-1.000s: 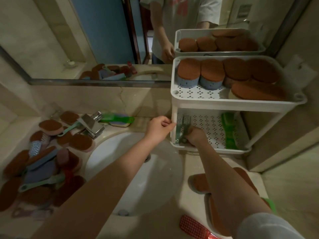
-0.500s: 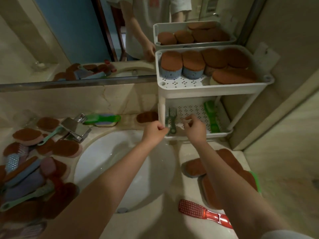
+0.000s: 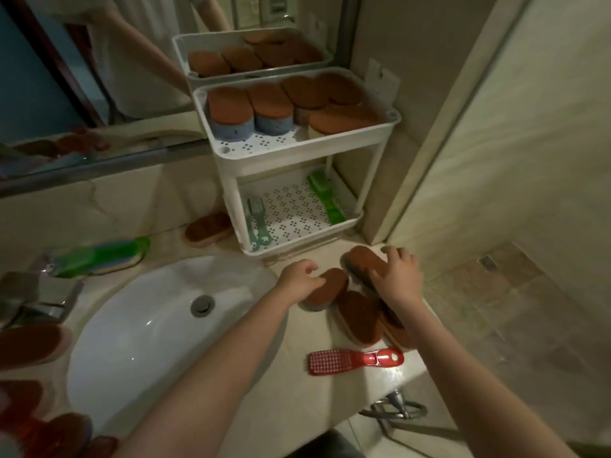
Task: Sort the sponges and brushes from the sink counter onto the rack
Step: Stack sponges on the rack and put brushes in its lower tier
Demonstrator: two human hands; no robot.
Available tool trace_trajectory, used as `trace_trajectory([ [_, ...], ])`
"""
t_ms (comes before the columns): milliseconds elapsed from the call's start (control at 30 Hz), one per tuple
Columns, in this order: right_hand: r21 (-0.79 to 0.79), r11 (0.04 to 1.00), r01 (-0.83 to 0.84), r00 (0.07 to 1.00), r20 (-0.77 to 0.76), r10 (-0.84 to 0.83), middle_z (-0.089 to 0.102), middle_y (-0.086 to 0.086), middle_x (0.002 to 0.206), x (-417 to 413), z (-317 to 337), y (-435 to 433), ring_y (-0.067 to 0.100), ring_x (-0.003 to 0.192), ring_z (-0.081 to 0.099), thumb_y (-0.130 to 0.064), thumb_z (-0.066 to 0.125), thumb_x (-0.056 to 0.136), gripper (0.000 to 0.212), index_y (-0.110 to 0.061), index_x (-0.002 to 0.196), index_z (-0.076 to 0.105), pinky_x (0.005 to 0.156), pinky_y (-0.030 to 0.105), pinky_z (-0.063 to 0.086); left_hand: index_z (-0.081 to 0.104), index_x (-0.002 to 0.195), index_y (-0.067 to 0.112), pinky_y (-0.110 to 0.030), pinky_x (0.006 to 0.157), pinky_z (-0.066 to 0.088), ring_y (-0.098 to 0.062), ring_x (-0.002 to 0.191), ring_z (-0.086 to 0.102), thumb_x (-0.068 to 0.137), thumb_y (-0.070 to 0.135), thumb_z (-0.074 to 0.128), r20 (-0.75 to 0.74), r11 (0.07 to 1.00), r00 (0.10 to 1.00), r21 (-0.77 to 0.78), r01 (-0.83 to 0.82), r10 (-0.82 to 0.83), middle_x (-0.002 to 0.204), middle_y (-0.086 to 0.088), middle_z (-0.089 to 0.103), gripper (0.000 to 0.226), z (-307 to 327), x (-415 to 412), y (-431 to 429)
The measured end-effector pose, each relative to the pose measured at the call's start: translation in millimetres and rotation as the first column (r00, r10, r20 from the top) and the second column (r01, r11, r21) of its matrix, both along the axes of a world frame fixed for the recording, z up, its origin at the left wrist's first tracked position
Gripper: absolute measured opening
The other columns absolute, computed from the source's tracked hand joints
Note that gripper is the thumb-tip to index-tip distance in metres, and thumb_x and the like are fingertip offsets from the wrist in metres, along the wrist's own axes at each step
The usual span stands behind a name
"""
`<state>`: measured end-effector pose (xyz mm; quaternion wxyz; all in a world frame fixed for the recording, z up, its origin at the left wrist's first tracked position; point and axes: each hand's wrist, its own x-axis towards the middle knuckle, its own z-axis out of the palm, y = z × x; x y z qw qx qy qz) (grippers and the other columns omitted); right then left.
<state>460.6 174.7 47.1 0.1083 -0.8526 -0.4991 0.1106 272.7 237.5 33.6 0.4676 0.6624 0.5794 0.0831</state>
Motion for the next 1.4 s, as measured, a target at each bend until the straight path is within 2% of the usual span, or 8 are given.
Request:
trace_trajectory([
  [200, -0.171, 0.983, 0.061, 0.998, 0.016, -0.059, 0.040, 0.010, 0.136, 14.7, -14.5, -26.5, 0.035, 0.125, 0.040, -0.054, 0.064, 0.077, 0.079, -0.018, 0.139, 0.031, 0.099, 0.050, 0.039, 0.049, 0.134, 0.016, -0.036, 0.101, 0.043, -0.024, 0.120, 0.052, 0.077, 0.033, 0.070, -0.181, 0.988, 0.975, 0.068, 0.139, -0.125, 0.133, -0.007, 0.053, 0.063, -23.2, 20.8, -11.5],
  [367, -0.221, 0.972, 0.074, 0.997, 0.030, -0.069, 0.045, 0.012, 0.129, 15.0, -23.0, -26.1, 0.037, 0.117, 0.045, -0.045, 0.065, 0.078, 0.070, -0.015, 0.132, 0.032, 0.092, 0.047, 0.040, 0.027, 0.145, 0.024, -0.040, 0.107, 0.037, -0.028, 0.129, 0.040, 0.076, 0.038, 0.071, -0.344, 0.972, 0.920, 0.071, 0.223, -0.186, 0.146, -0.007, 0.034, 0.083, -44.2, 26.7, -14.1],
  [600, -0.059, 0.997, 0.048, 0.999, -0.005, -0.049, 0.049, 0.010, 0.124, 19.3, -19.4, -22.0, 0.031, 0.112, 0.049, -0.039, 0.062, 0.078, 0.064, -0.014, 0.131, 0.036, 0.089, 0.041, 0.043, 0.025, 0.143, 0.023, -0.041, 0.101, 0.042, -0.032, 0.123, 0.046, 0.079, 0.037, 0.069, -0.399, 0.970, 0.911, 0.162, 0.183, -0.105, 0.138, -0.010, 0.042, 0.079, -51.1, 32.5, -12.5],
  [800, 0.164, 0.986, -0.021, 0.973, -0.224, 0.058, 0.049, 0.010, 0.125, 12.2, -6.7, -3.1, 0.029, 0.115, 0.047, -0.037, 0.068, 0.079, 0.062, -0.012, 0.130, 0.044, 0.092, 0.037, 0.042, 0.017, 0.148, 0.018, -0.038, 0.106, 0.037, -0.030, 0.132, 0.038, 0.076, 0.025, 0.074, -0.072, 0.991, 0.989, 0.043, -0.126, 0.129, 0.144, -0.012, 0.034, 0.092, -33.3, 25.3, -4.7],
  [1000, 0.430, 0.901, -0.054, 0.920, -0.330, 0.212, 0.054, 0.006, 0.121, -14.2, 19.2, 20.0, 0.024, 0.111, 0.051, -0.035, 0.070, 0.079, 0.057, -0.014, 0.127, 0.047, 0.093, 0.040, 0.046, 0.037, 0.136, 0.015, -0.030, 0.098, 0.042, -0.021, 0.121, 0.048, 0.067, 0.007, 0.081, 0.313, 0.962, 0.911, -0.067, -0.263, 0.271, 0.137, -0.007, 0.046, 0.082, 9.6, 3.3, -0.3],
  [1100, 0.572, 0.820, -0.006, 0.881, -0.386, 0.275, 0.053, 0.002, 0.121, -25.7, 41.8, 29.9, 0.019, 0.110, 0.053, -0.043, 0.066, 0.082, 0.056, -0.018, 0.127, 0.046, 0.093, 0.043, 0.048, 0.037, 0.133, 0.013, -0.028, 0.093, 0.044, -0.016, 0.111, 0.047, 0.067, 0.005, 0.081, 0.414, 0.955, 0.867, -0.018, -0.296, 0.276, 0.129, -0.005, 0.046, 0.080, 38.3, -8.2, -1.1],
  [1233, 0.702, 0.711, 0.050, 0.829, -0.426, 0.362, 0.055, -0.001, 0.120, -41.6, 85.5, 46.9, 0.015, 0.109, 0.055, -0.052, 0.058, 0.083, 0.053, -0.024, 0.126, 0.047, 0.092, 0.044, 0.050, 0.037, 0.131, 0.020, -0.028, 0.093, 0.043, -0.018, 0.118, 0.047, 0.069, 0.009, 0.080, 0.514, 0.945, 0.833, 0.118, -0.306, 0.205, 0.122, 0.003, 0.044, 0.077, 80.7, -27.2, -3.1],
  [1400, 0.827, 0.561, 0.044, 0.781, -0.378, 0.497, 0.055, -0.002, 0.121, -64.3, 146.3, 68.4, 0.012, 0.109, 0.056, -0.042, 0.060, 0.085, 0.046, -0.024, 0.126, 0.049, 0.093, 0.041, 0.050, 0.040, 0.123, 0.030, -0.026, 0.093, 0.045, -0.011, 0.115, 0.050, 0.058, 0.035, 0.079, 0.578, 0.898, 0.812, 0.308, -0.314, 0.086, 0.124, 0.004, 0.049, 0.076, 138.6, -54.5, -2.3],
])
